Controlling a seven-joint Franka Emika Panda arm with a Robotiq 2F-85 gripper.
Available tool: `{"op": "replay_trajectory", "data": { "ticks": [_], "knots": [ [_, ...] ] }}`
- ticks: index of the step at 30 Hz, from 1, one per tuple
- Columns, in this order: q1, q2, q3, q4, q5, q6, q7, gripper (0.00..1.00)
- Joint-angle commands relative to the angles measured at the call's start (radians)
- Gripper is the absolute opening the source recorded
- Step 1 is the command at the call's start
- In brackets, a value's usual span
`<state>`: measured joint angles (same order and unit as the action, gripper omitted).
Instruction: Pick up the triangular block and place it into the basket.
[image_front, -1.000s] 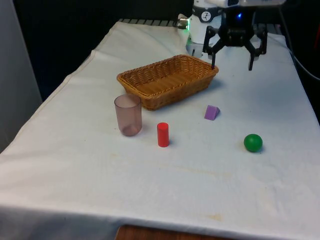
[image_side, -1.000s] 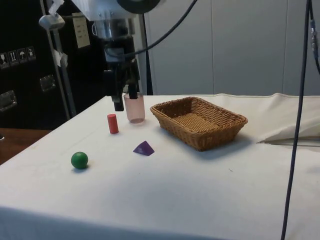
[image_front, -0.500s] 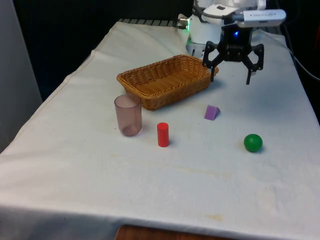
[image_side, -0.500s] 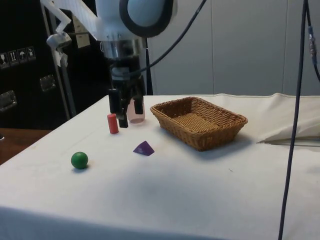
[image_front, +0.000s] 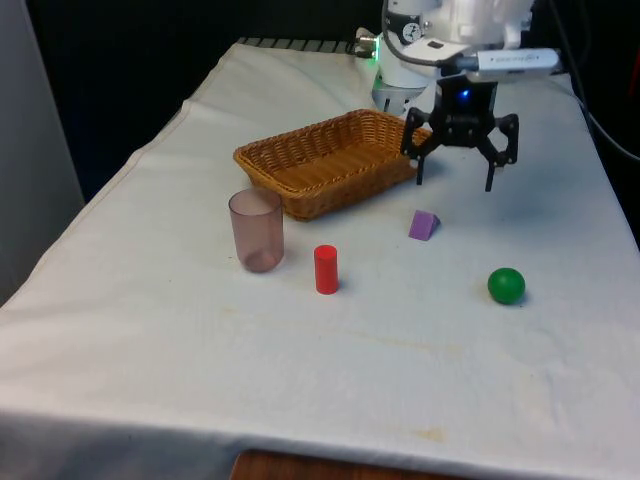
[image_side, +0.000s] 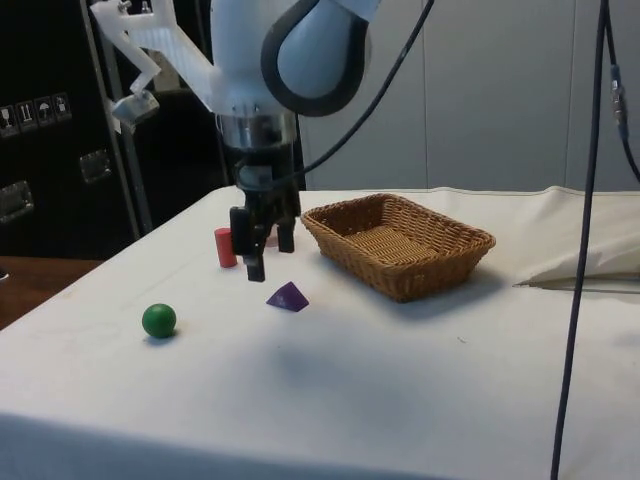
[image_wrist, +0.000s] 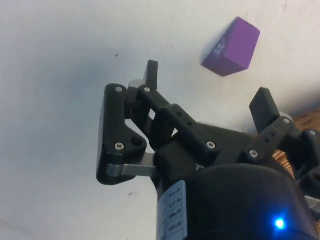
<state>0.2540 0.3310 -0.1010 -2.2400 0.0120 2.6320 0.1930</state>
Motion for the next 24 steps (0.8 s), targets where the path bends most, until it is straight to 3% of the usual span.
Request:
{"op": "replay_trajectory", "data": {
  "ticks": [1, 8, 9, 10, 16, 17, 18, 24],
  "knots": [
    [-0.007, 0.008, 0.005, -0.002, 0.012, 0.019, -0.010, 1.00],
    [-0.016, 0.044, 0.005, 0.004, 0.014, 0.044, -0.011, 1.00],
    [-0.009, 0.040, -0.003, 0.002, 0.000, 0.035, -0.001, 1.00],
    [-0.018, 0.052, 0.005, 0.004, 0.014, 0.049, -0.010, 1.00],
    [-0.022, 0.073, 0.003, 0.007, 0.013, 0.061, -0.008, 1.00],
    [-0.015, 0.067, -0.005, 0.007, 0.000, 0.047, -0.001, 1.00],
    [-0.022, 0.077, 0.002, 0.007, 0.012, 0.064, -0.008, 1.00],
    [-0.025, 0.101, -0.008, 0.014, 0.010, 0.080, -0.008, 1.00]
  ]
}}
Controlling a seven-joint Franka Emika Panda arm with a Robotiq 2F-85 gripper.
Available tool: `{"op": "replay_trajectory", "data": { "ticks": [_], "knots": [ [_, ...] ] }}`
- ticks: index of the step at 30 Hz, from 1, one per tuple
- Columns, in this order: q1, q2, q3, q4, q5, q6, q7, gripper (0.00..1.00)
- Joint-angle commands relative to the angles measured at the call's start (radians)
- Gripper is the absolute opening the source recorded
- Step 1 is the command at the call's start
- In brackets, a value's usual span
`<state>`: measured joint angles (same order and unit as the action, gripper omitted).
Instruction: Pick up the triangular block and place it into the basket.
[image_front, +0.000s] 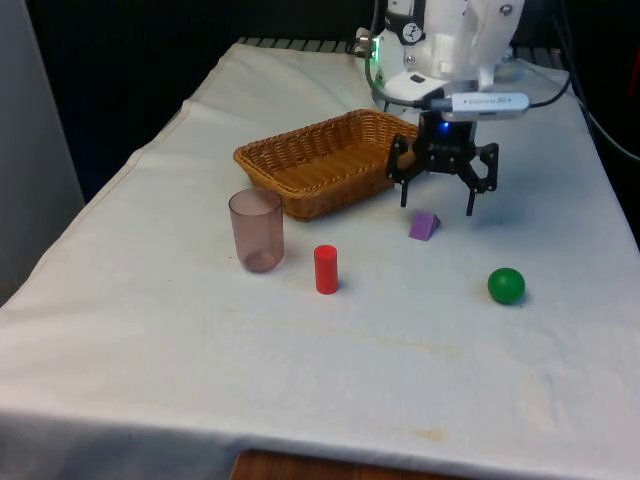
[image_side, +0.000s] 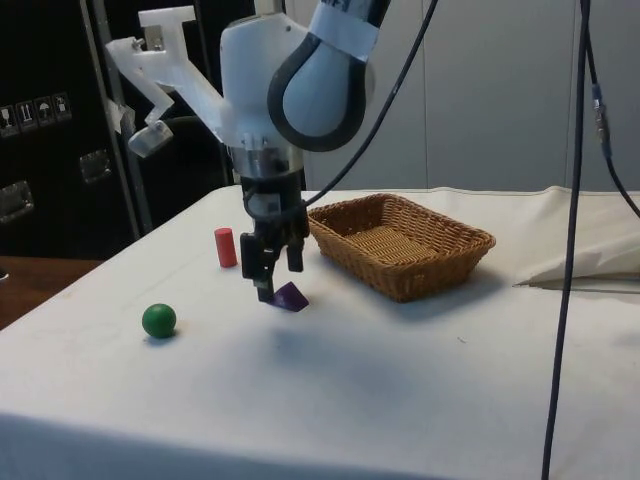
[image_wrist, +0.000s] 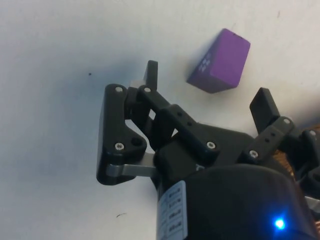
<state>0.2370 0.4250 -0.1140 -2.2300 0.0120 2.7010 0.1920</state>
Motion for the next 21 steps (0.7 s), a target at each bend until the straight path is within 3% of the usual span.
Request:
{"op": "replay_trajectory", "data": {
  "ticks": [1, 2, 10, 21],
  "knots": [
    [-0.001, 0.003, -0.002, 0.002, 0.000, 0.001, 0.000, 1.00],
    [-0.008, 0.009, 0.004, 0.005, 0.009, 0.011, -0.007, 1.00],
    [-0.001, 0.014, -0.009, 0.005, 0.000, 0.007, 0.001, 1.00],
    [-0.004, 0.030, -0.013, 0.007, 0.005, 0.023, 0.002, 1.00]
  ]
}}
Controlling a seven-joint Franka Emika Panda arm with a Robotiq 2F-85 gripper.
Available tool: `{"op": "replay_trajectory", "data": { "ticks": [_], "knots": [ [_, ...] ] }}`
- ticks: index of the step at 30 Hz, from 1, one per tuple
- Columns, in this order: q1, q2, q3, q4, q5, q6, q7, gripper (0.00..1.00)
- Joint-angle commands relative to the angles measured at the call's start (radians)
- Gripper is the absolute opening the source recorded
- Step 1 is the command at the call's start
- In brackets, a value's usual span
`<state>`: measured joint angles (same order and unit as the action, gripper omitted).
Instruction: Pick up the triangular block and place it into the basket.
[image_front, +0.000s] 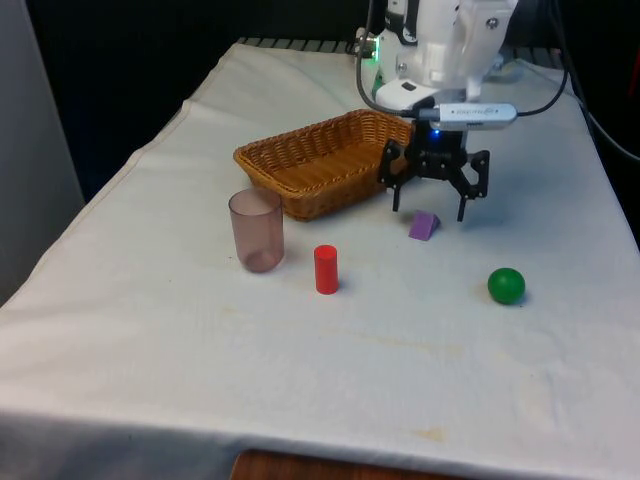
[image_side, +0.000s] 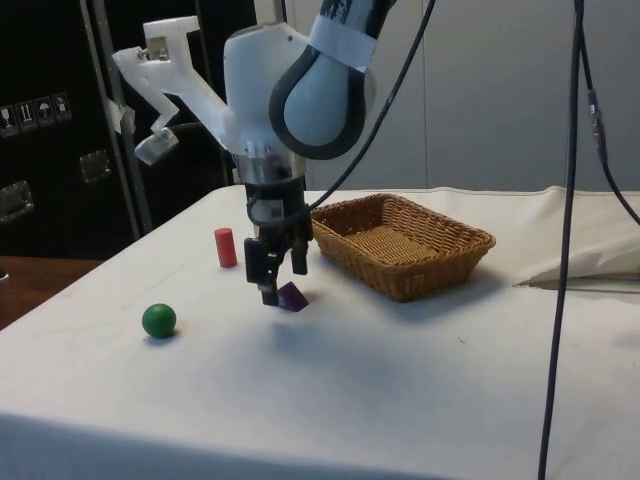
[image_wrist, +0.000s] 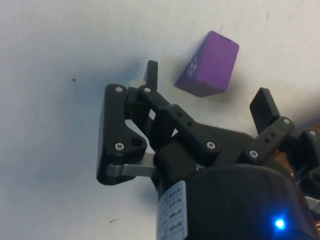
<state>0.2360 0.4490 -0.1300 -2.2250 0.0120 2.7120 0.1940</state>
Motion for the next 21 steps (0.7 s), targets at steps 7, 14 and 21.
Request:
{"op": "replay_trajectory", "data": {
  "ticks": [7, 14, 21],
  "knots": [
    [-0.001, 0.017, -0.002, 0.012, 0.003, 0.015, 0.002, 1.00],
    [-0.001, 0.020, -0.004, 0.015, 0.003, 0.015, 0.003, 0.69],
    [0.000, 0.021, -0.005, 0.016, 0.003, 0.016, 0.004, 0.33]
  ]
}}
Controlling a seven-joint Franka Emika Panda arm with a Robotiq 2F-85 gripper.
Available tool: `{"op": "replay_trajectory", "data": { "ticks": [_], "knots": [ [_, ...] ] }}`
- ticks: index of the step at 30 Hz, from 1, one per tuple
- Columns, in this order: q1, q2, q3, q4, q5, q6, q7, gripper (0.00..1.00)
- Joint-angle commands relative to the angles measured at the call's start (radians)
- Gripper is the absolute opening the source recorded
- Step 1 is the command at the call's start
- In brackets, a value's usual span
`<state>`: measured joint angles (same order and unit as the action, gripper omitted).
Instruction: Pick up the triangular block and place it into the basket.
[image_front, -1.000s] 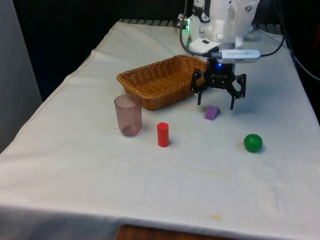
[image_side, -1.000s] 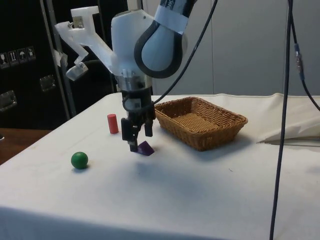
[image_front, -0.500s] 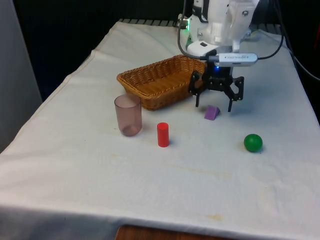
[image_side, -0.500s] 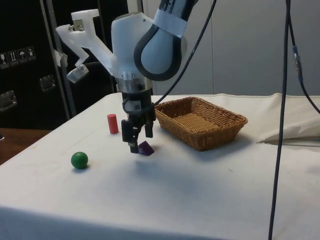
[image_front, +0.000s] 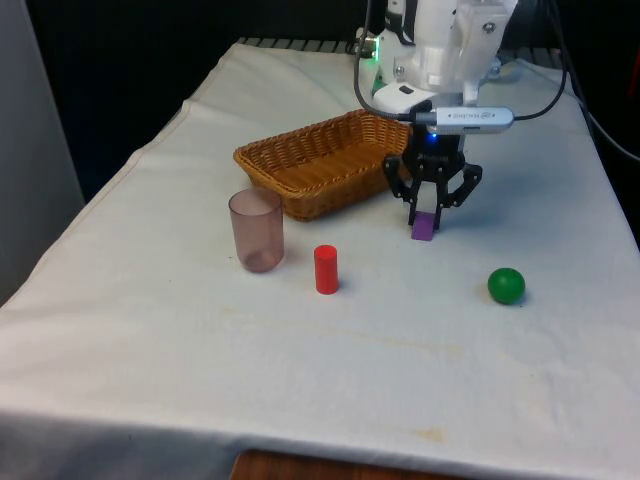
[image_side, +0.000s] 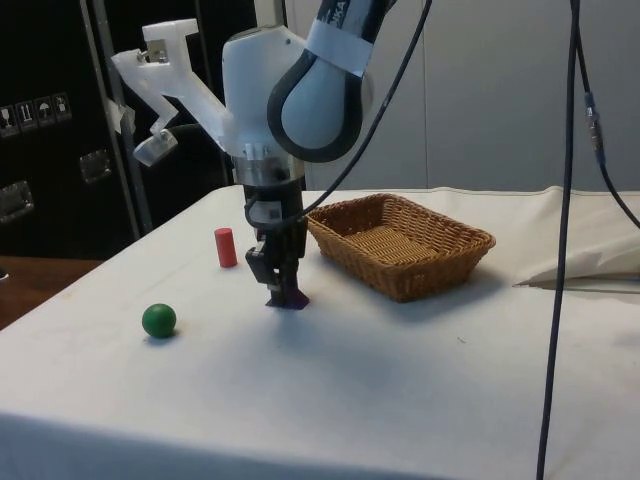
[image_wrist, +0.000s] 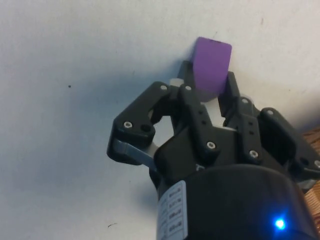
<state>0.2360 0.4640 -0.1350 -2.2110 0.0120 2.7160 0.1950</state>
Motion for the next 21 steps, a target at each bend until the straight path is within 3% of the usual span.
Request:
{"op": "replay_trajectory", "data": {
  "ticks": [1, 11, 15, 16, 17, 21],
  "knots": [
    [0.000, 0.006, 0.000, 0.002, 0.003, 0.012, 0.003, 0.33],
    [-0.002, 0.003, 0.002, 0.000, 0.005, 0.006, 0.000, 0.33],
    [0.002, -0.027, -0.003, -0.006, -0.001, -0.012, 0.002, 0.33],
    [0.000, -0.007, -0.001, 0.001, 0.000, -0.001, 0.000, 0.33],
    [0.003, -0.043, -0.005, -0.010, -0.003, -0.020, 0.004, 0.33],
    [0.005, -0.076, -0.008, -0.016, -0.007, -0.045, 0.006, 0.33]
  ]
}}
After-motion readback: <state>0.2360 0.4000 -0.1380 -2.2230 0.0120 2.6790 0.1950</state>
